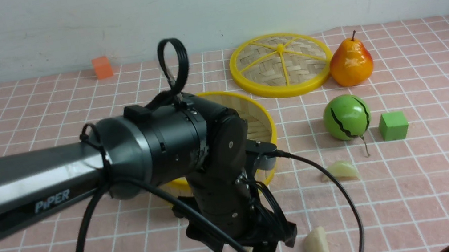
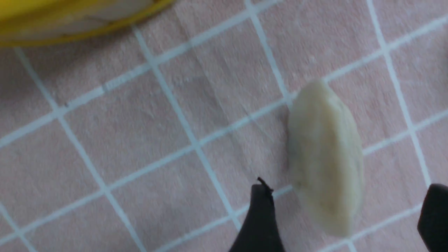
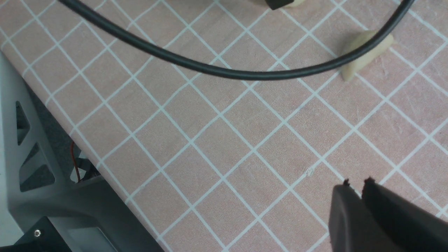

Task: Put the dumplings into the steamer on the table with the pink tablecloth.
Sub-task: 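Reach for and grasp a dumpling on the table with the left gripper, then place the dumpling into the bamboo steamer basket with the left gripper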

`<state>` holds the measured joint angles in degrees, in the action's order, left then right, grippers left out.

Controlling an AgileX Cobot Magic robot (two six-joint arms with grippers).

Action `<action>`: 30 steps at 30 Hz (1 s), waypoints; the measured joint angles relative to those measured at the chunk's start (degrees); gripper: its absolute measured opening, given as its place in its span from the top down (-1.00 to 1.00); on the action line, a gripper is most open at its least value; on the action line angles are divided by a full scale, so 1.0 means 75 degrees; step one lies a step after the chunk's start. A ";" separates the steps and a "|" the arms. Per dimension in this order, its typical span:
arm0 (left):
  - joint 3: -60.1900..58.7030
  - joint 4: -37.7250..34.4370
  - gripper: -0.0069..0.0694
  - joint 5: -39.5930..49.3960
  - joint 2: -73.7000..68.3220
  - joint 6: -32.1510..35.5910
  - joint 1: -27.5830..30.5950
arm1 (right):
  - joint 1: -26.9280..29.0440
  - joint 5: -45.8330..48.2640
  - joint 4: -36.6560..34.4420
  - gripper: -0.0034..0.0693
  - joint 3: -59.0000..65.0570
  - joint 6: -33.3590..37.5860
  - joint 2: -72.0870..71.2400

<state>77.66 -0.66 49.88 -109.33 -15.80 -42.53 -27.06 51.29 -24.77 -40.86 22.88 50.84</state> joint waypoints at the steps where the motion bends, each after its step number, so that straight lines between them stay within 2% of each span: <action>1: 0.0001 0.0087 -0.63 -0.0156 -0.0125 -0.0101 0.0000 | 0.0000 0.0000 -0.0018 0.72 0.0000 0.0000 0.0000; 7: 0.0001 0.0254 -0.61 -0.0747 -0.0583 -0.0412 0.0008 | 0.0000 0.0000 -0.0024 0.70 0.0000 -0.0057 0.0000; 9: 0.0010 0.0260 -0.51 -0.0775 -0.0705 -0.0480 0.0008 | 0.0000 0.0000 -0.0024 0.70 0.0000 -0.0144 0.0000; 13: 0.0044 0.0311 -0.14 -0.0617 -0.0713 -0.0486 0.0033 | 0.0000 0.0000 -0.0024 0.70 0.0000 -0.0192 0.0000; 15: 0.0071 0.0282 0.16 -0.0486 -0.0668 -0.0469 0.0049 | 0.0000 0.0000 -0.0024 0.70 0.0000 -0.0195 0.0000; 16: 0.0078 0.0246 0.20 -0.0408 -0.0586 -0.0437 0.0049 | 0.0000 -0.0003 -0.0024 0.70 0.0000 -0.0195 0.0000; 19: 0.0104 0.0250 0.19 -0.0092 -0.0425 -0.0337 0.0042 | 0.0000 -0.0040 -0.0024 0.70 0.0000 -0.0195 0.0000; 24: 0.0793 0.1101 0.19 0.0285 0.0308 -0.0281 0.0047 | 0.0000 -0.0192 -0.0024 0.70 0.0000 -0.0195 0.0000; 30: 0.1850 0.1328 0.19 0.0434 0.0452 -0.0281 0.0550 | 0.0000 -0.0288 -0.0017 0.69 0.0000 -0.0201 0.0000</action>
<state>91.53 9.30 53.13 -105.94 -17.91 -38.41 -27.06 49.12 -24.90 -40.86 21.37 50.84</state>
